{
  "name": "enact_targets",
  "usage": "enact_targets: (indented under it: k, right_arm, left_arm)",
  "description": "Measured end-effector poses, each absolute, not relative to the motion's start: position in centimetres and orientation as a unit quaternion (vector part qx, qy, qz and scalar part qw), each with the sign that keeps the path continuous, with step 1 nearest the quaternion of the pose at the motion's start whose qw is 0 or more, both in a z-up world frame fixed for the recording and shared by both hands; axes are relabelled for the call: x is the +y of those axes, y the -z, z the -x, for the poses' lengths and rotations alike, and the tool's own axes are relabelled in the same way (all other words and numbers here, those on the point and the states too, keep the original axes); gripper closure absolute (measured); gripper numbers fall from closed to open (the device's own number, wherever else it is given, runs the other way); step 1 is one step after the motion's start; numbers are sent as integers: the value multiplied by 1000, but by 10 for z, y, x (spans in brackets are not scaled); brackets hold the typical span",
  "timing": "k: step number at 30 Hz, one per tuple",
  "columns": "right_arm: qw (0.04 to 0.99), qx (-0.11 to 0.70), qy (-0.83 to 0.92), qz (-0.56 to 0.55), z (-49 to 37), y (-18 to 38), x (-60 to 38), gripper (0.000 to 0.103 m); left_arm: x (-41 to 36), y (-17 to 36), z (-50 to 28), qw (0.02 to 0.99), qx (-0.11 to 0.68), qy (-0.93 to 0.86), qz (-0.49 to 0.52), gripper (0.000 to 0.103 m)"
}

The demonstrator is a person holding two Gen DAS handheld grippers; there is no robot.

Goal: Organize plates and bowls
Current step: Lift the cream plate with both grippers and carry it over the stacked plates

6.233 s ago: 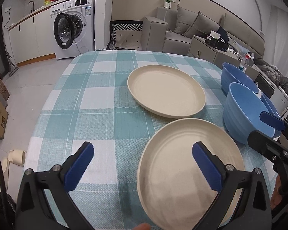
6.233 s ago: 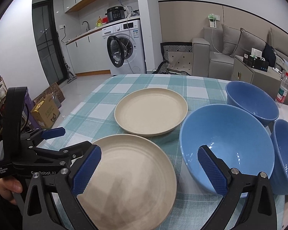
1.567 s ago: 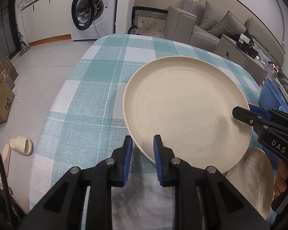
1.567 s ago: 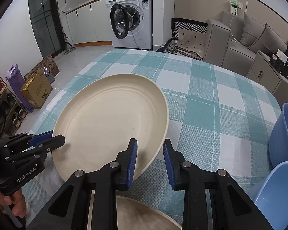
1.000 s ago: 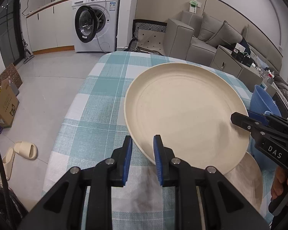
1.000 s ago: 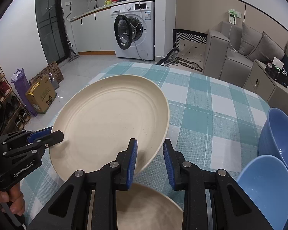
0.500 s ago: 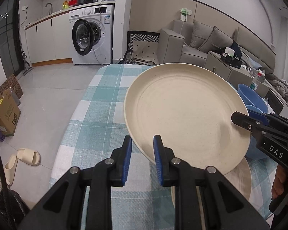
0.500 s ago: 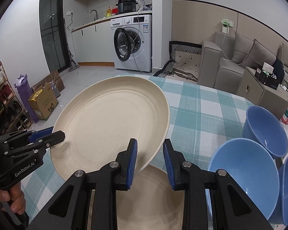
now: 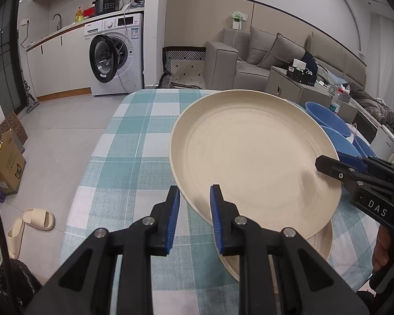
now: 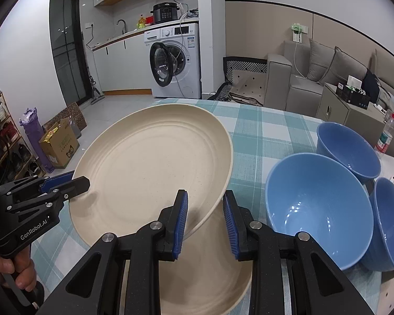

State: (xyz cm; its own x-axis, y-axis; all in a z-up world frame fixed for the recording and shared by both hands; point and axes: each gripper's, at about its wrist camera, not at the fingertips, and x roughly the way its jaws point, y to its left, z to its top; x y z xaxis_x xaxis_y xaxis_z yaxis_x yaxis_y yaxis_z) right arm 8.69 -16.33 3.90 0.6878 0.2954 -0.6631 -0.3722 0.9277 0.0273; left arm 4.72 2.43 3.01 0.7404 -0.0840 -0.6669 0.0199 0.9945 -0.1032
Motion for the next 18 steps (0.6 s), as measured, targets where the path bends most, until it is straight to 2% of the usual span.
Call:
enact_targets:
  k: [18]
  right_arm:
    - [915,365,-166,41,-61,-21,-180,75]
  left_arm:
    - [9,-18,-34,926,374,49,23,81]
